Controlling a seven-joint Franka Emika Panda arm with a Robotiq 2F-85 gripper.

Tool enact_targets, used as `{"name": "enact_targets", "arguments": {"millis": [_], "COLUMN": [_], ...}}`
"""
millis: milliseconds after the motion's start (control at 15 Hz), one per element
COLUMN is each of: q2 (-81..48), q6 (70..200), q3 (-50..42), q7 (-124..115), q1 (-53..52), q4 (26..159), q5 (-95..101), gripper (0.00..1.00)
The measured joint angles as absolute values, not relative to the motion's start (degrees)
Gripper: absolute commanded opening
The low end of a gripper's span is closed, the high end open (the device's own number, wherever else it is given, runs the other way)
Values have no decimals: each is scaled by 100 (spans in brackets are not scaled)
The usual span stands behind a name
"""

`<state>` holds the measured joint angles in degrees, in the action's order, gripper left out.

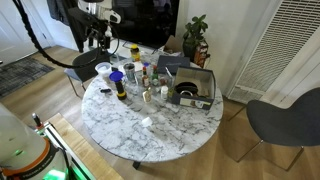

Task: Pick up the blue lid and put it in the box

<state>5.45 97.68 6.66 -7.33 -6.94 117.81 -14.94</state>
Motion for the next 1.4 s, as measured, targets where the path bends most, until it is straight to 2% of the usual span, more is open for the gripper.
{"name": "enact_targets", "arguments": {"millis": [333,667,1400], "q2": [-116,-476,-687], "q6": [9811,10650,11168], "q3": [975,1050,960], "q7": [-2314,-3129,-3330], "q1": [-880,-1050,-1076], "q4": [11625,11857,11922], "q5": [-1712,-1649,-1493], "gripper": [100,100,100]}}
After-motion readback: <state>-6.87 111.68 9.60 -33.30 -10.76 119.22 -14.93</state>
